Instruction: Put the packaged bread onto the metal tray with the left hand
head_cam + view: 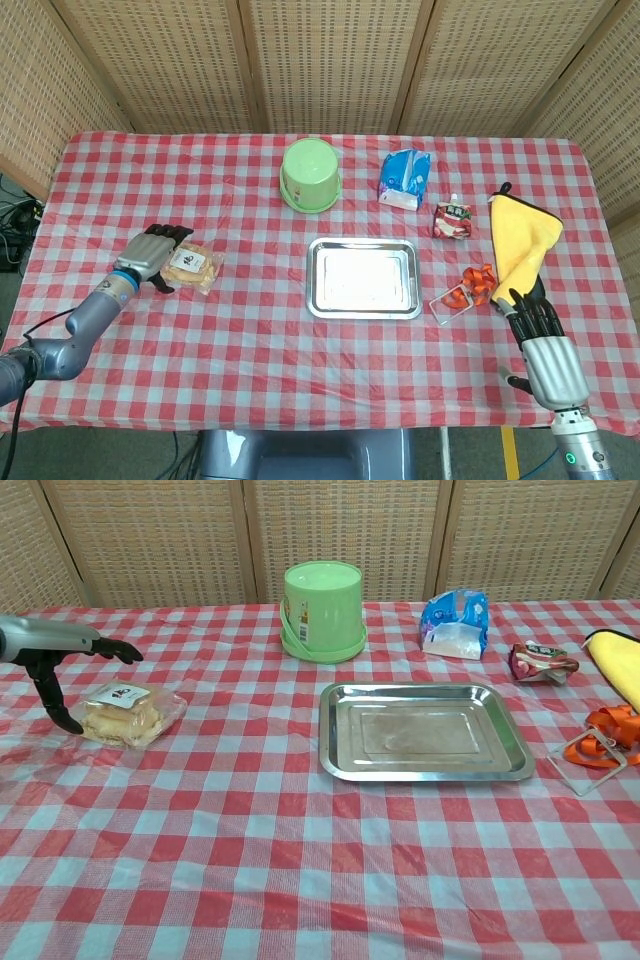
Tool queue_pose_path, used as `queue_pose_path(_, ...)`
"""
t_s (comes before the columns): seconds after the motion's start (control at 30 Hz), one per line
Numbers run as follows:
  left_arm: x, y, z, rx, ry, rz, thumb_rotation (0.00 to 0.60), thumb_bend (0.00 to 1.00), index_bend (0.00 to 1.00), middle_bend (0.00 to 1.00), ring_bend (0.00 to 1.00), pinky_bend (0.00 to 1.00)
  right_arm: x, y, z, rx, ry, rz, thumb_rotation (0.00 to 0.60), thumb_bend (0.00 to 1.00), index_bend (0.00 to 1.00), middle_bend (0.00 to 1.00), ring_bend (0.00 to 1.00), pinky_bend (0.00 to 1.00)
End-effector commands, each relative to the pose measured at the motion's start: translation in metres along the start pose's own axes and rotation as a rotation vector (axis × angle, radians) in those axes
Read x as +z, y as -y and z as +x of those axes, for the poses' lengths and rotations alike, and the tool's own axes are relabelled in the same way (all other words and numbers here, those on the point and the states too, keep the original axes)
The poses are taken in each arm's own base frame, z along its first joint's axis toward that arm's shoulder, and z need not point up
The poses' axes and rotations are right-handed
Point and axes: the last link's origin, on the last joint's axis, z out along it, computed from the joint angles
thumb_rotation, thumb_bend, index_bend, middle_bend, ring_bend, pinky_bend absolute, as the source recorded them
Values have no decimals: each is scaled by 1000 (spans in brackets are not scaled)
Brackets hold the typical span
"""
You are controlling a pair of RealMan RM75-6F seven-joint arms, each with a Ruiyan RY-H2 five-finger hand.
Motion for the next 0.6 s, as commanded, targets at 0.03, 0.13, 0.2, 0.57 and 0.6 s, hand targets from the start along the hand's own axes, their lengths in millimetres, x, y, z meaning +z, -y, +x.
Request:
queue_pose_path(0.03,7,-6,-3,15,7,0,600,15,0,0,0,0,0,0,0,-1,1,1,600,95,55,0,0,0)
queue_pose_path(0.13,11,-10,-5,17,14,4,600,24,0,0,0,0,0,-1,0,-2,-1,-4,600,95,55,0,0,0)
queue_pose_path(0.2,14,-12,-7,18,16,6,600,75,13,0,0,2,0,-2,0,-1,-4,-7,600,94,56,0,0,0)
queue_pose_path(0.57,13,-17,-15,60,-34,27,600,562,445,216,222,317,-2,0,3,4,-20,0,600,94,62,0,0,0)
queue_pose_path(0.6,12,-17,-16,58,-44,31,600,567,473,240,239,322,-3,0,4,5,-22,1,600,94,62,0,0,0)
